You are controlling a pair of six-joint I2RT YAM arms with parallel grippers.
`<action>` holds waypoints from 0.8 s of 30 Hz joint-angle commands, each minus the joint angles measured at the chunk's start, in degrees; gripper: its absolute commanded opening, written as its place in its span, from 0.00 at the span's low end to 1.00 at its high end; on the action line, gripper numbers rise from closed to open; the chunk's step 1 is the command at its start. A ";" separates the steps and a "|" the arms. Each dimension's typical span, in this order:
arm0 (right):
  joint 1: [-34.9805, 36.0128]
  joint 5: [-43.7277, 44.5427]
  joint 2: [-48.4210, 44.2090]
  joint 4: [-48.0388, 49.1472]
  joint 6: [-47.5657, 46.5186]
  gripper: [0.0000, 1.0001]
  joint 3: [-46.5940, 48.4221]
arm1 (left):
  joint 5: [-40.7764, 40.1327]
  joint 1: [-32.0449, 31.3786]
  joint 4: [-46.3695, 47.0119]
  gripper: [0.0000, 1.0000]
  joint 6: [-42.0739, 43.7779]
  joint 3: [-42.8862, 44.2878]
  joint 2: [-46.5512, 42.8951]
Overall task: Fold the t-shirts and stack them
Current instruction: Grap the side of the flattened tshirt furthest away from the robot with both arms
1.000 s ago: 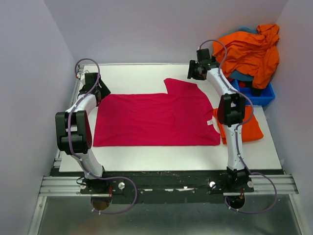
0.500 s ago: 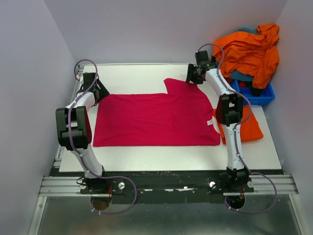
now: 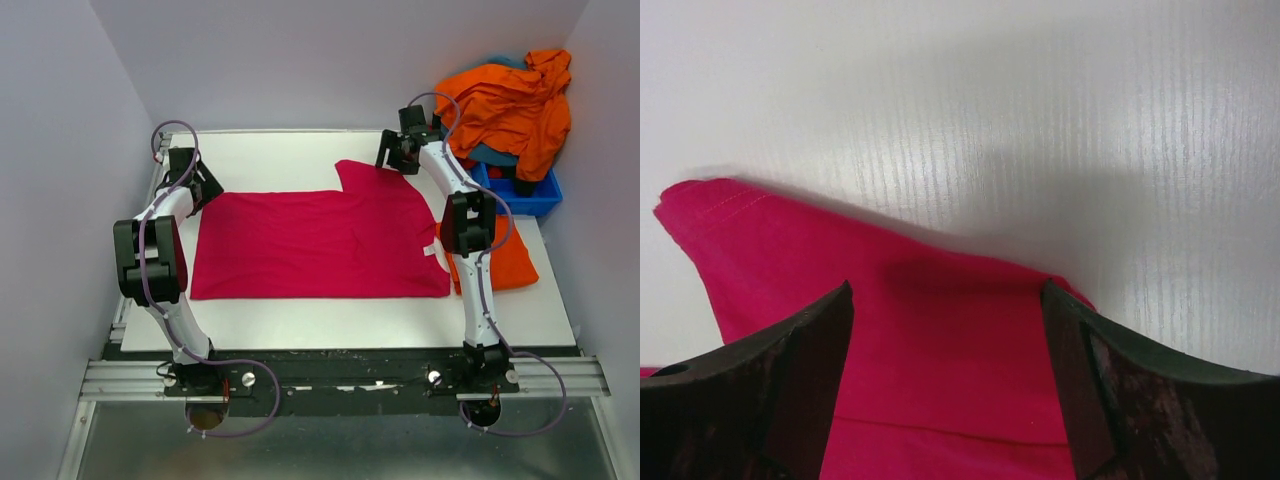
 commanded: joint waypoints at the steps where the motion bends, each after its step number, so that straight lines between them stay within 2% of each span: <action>1: -0.52 -3.09 1.65 2.43 2.60 0.84 0.10 | 1.82 0.38 -0.39 0.84 0.52 1.45 0.59; 6: -0.61 -2.04 0.94 2.52 4.01 0.82 -1.31 | 1.91 0.29 -0.48 0.84 0.61 1.36 0.51; 9: -0.61 -2.30 1.47 1.30 4.45 0.71 -1.14 | 2.00 0.38 -0.56 0.84 0.70 1.45 0.68; 12: -0.52 -2.75 2.61 -1.33 4.80 0.54 0.17 | 1.39 0.38 -1.61 0.84 0.87 2.24 1.30; 14: -0.17 -2.49 2.88 -2.39 4.80 0.48 0.53 | 0.95 0.38 -2.49 0.84 0.96 2.77 1.56; 20: 3.08 5.42 2.17 -5.47 2.26 0.52 0.62 | 1.21 0.38 -2.76 0.84 0.96 3.21 1.21; 24: 3.87 7.36 2.52 -6.79 1.46 0.49 0.97 | 1.56 0.38 -3.02 0.84 1.05 3.47 1.12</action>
